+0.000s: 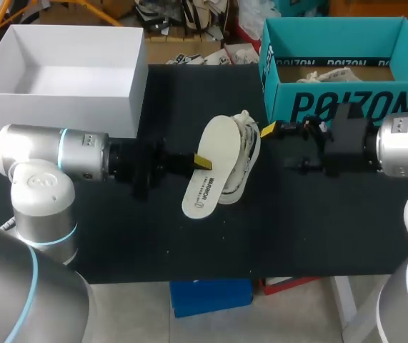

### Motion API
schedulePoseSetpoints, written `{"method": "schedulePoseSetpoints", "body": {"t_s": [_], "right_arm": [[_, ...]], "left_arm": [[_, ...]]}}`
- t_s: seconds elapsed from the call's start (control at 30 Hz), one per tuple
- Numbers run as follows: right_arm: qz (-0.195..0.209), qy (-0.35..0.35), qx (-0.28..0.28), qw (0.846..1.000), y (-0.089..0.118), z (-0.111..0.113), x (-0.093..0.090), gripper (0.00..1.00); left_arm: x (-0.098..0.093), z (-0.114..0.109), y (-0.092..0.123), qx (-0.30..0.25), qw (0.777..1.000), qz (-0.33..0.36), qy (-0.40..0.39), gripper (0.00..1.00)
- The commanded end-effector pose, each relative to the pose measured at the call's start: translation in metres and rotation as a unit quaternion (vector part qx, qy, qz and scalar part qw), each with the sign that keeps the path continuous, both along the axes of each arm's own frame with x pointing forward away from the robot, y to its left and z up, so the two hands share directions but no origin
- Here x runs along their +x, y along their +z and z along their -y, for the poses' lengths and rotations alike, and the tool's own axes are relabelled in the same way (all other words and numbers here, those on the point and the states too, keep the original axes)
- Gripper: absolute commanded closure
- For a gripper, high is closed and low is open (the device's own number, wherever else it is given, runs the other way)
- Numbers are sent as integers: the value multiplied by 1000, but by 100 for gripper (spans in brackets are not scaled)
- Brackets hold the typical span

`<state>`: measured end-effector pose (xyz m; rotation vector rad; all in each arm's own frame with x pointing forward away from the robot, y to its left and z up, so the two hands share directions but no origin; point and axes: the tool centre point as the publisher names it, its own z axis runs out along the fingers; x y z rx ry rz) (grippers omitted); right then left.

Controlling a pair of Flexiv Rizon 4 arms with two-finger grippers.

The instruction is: Take the shoe out of the shoebox, open the shoe tongue, remove and reinsert the insole, then place the shoe into the shoebox

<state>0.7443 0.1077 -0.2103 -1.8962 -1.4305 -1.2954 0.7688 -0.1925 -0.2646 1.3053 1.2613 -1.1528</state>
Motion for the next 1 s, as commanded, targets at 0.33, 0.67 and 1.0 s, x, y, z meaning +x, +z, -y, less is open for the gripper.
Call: {"method": "schedulePoseSetpoints", "body": {"t_s": [0.33,0.67,1.0], "right_arm": [[39,18,26,999,-33,-39,25,0],[43,27,38,998,-41,-49,30,3],[42,31,40,998,-41,-49,31,100]], "left_arm": [[-2,20,13,-28,999,-5,-27,100],[-6,27,18,-43,998,-7,-33,100],[-4,32,17,-47,998,-12,-35,100]]}}
